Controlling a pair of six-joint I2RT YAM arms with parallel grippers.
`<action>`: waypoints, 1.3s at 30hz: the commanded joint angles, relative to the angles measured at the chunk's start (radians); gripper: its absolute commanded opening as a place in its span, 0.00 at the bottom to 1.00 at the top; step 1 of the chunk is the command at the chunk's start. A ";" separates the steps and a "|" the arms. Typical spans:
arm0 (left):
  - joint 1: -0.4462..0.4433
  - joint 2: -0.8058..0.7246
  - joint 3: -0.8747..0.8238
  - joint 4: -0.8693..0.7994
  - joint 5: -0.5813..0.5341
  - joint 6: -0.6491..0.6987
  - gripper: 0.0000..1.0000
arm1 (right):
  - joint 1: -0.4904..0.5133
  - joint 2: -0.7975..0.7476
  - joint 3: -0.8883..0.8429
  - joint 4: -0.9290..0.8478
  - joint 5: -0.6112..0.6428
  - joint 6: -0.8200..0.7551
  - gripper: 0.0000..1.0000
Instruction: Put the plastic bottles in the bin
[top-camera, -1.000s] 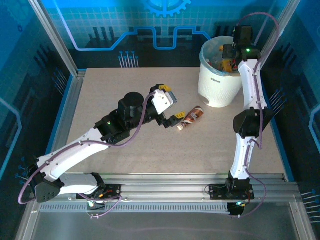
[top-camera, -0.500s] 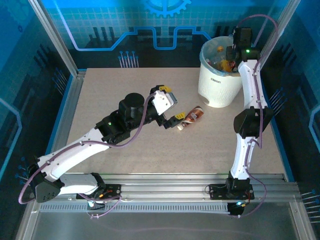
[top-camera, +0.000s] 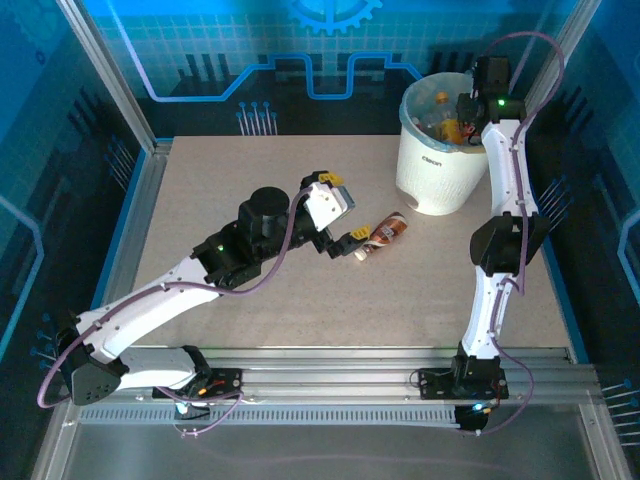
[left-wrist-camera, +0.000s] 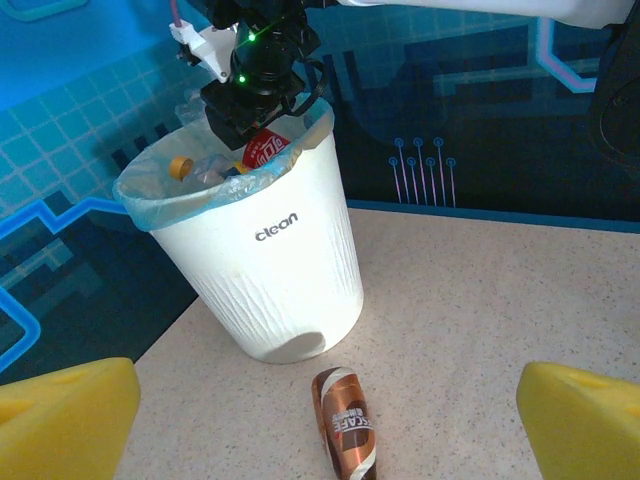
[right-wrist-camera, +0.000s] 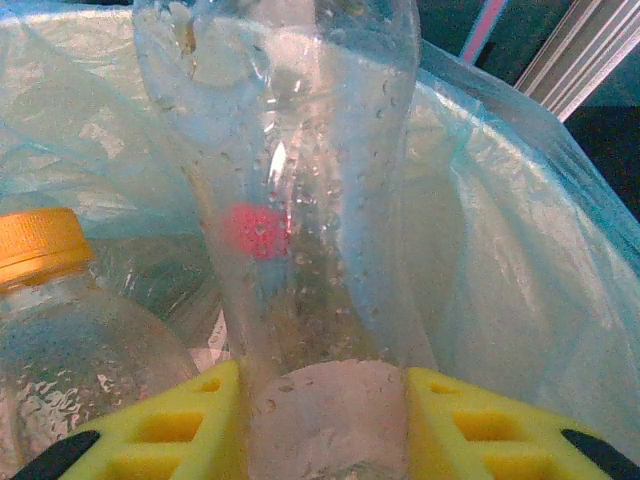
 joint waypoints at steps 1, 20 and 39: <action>-0.002 0.002 -0.019 0.023 -0.004 -0.009 0.98 | -0.013 0.044 -0.111 -0.237 -0.014 -0.022 0.39; -0.002 0.025 0.038 -0.035 -0.052 -0.059 0.98 | -0.009 -0.032 0.241 -0.297 -0.095 0.057 0.75; 0.027 0.526 0.225 -0.203 -0.035 -0.232 0.92 | 0.083 -0.791 -0.582 -0.020 -0.107 0.121 0.81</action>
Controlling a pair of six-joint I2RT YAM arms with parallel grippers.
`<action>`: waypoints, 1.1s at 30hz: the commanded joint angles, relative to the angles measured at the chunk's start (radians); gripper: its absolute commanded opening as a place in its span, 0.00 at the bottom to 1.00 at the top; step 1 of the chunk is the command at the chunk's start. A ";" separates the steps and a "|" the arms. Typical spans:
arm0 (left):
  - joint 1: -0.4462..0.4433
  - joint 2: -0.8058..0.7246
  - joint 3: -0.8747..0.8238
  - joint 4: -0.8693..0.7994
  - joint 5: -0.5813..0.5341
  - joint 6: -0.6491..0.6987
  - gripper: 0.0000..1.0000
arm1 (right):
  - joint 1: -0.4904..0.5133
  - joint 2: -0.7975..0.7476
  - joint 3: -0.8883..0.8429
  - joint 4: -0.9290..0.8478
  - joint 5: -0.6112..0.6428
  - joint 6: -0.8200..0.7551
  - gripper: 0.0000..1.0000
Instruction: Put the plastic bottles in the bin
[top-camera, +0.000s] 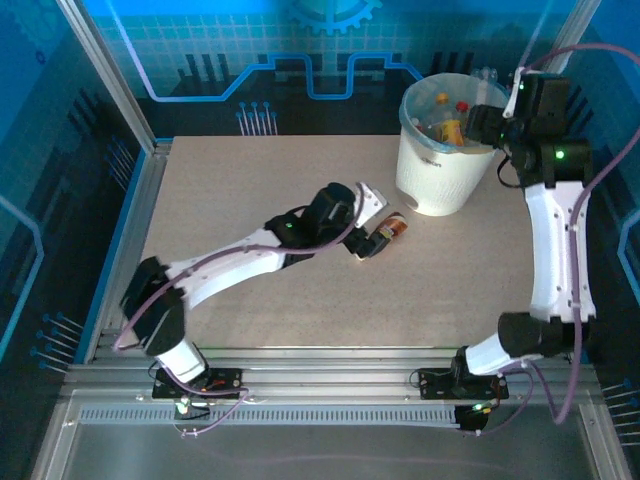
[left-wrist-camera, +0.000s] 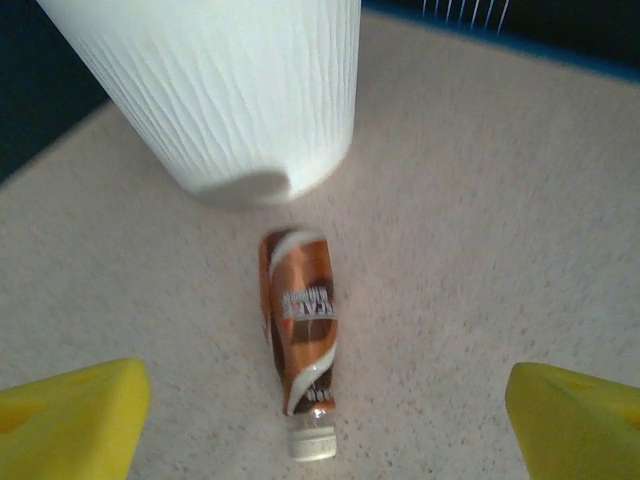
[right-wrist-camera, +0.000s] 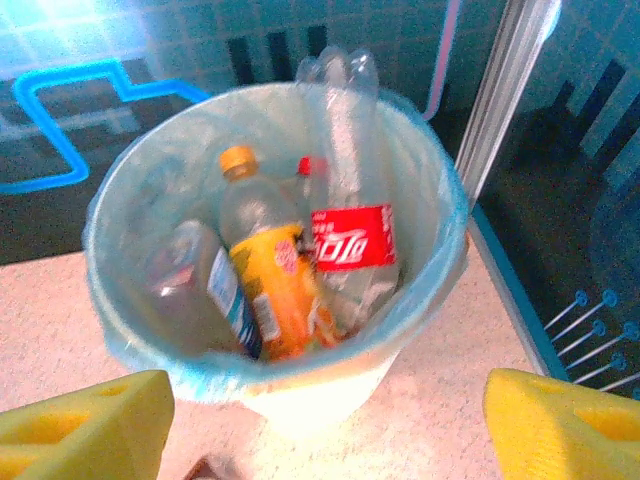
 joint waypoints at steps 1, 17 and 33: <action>0.008 0.102 0.080 -0.079 0.021 -0.041 0.91 | 0.037 -0.099 -0.137 0.058 -0.017 0.026 0.80; 0.052 0.552 0.415 -0.266 -0.004 -0.119 0.80 | 0.056 -0.303 -0.361 0.025 -0.041 0.018 0.79; 0.089 0.454 0.316 -0.199 0.096 -0.151 0.47 | 0.056 -0.379 -0.399 0.028 -0.037 -0.002 0.79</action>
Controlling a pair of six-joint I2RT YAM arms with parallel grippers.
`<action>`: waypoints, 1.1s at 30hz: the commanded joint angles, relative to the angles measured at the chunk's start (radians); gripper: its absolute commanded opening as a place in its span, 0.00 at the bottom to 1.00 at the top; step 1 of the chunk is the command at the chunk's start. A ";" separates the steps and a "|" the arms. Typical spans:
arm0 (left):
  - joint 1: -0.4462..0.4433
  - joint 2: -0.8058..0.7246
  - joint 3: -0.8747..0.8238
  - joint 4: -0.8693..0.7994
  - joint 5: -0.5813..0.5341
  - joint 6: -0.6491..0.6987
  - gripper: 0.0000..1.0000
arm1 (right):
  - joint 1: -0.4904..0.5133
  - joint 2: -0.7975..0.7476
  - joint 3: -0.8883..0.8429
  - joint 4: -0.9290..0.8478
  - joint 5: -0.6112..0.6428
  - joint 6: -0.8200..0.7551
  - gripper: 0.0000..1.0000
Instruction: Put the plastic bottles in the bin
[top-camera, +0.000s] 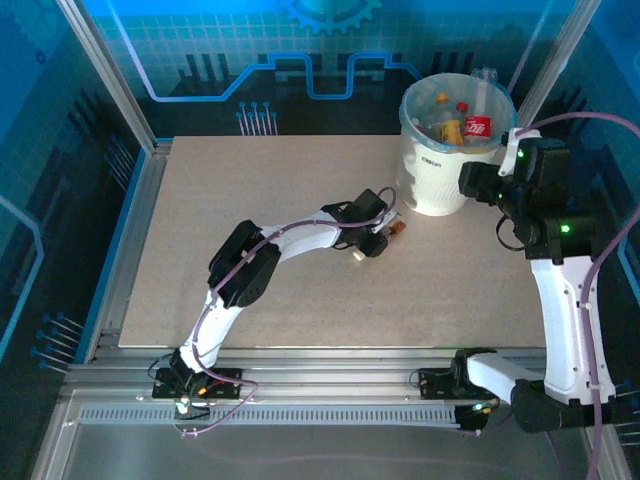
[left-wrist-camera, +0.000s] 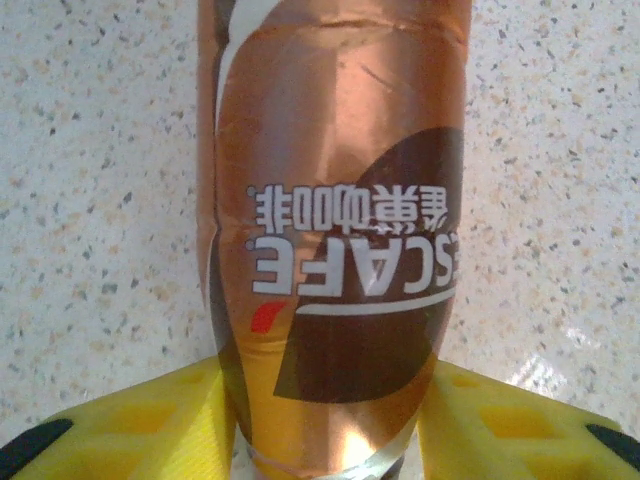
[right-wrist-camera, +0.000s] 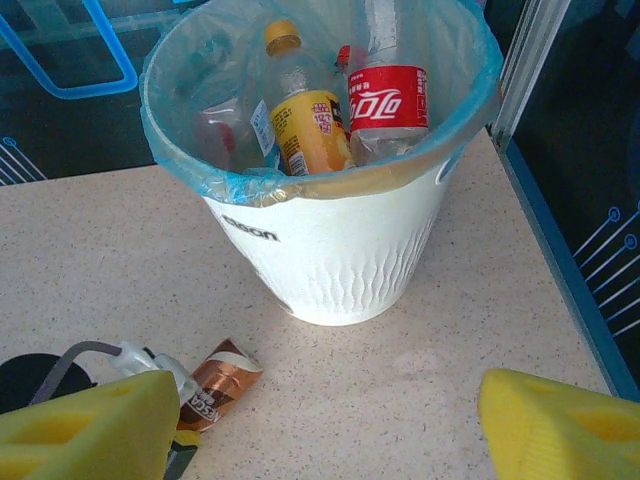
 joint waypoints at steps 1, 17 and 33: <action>0.019 -0.111 -0.059 0.035 0.051 -0.029 0.46 | 0.014 -0.029 -0.011 0.009 0.006 -0.008 0.79; 0.012 -0.819 -0.531 0.487 0.209 -0.080 0.43 | 0.229 -0.008 -0.003 0.180 -0.524 -0.007 0.91; -0.039 -0.934 -0.545 0.617 0.254 -0.089 0.46 | 0.427 0.125 0.031 0.341 -0.452 0.194 0.77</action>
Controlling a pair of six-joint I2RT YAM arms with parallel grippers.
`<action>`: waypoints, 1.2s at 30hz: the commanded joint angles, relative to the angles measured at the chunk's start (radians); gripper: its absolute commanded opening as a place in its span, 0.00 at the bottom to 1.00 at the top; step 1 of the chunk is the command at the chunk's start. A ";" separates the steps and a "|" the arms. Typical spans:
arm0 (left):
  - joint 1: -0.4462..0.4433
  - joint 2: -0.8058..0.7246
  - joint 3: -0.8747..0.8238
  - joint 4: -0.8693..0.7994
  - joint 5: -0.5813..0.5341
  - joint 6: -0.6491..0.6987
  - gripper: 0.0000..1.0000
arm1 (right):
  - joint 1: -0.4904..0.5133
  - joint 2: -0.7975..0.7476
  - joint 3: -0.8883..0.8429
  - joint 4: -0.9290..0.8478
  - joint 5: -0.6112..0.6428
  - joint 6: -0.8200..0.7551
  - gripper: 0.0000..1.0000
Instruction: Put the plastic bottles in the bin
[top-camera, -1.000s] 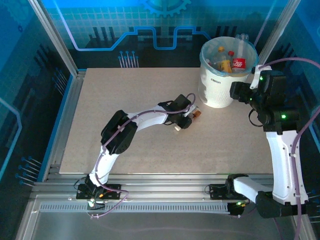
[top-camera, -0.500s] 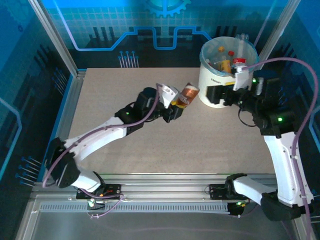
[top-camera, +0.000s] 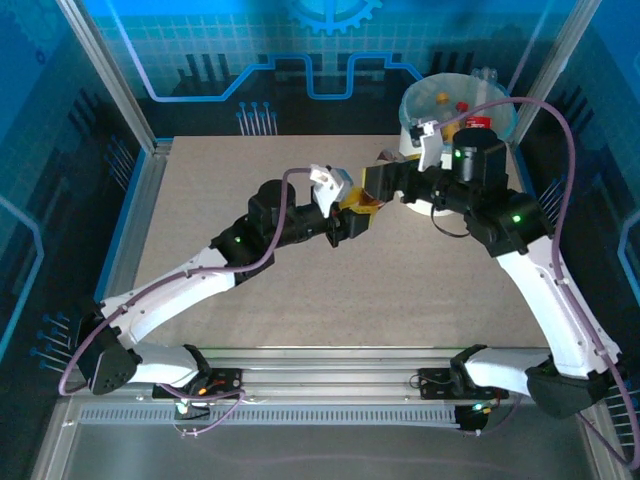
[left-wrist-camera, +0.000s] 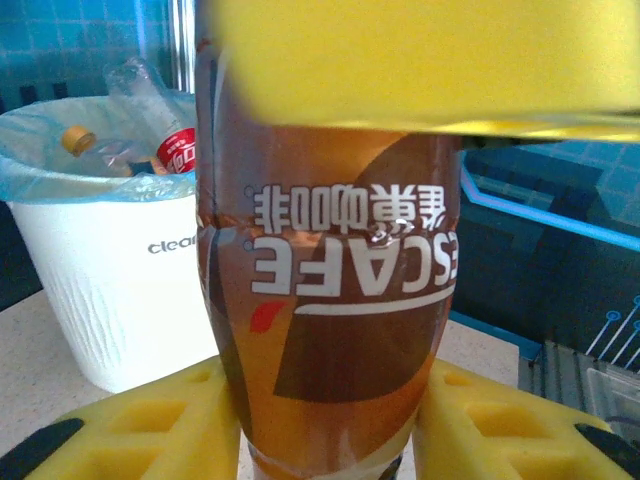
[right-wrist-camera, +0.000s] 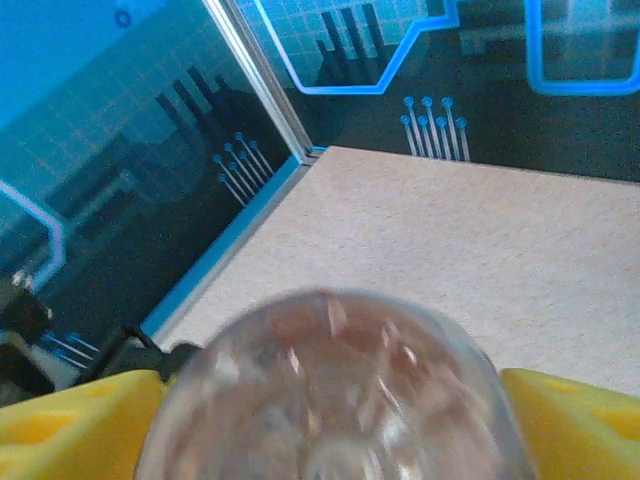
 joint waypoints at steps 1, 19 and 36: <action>-0.006 -0.033 0.007 0.039 0.007 -0.017 0.47 | 0.013 0.025 0.047 0.024 -0.003 0.029 0.70; -0.005 -0.119 0.007 0.003 -0.137 0.048 0.93 | -0.210 0.434 0.788 -0.300 0.638 -0.312 0.46; 0.007 -0.129 -0.032 -0.028 -0.211 0.058 0.93 | -0.286 0.825 1.058 -0.387 0.800 -0.440 0.47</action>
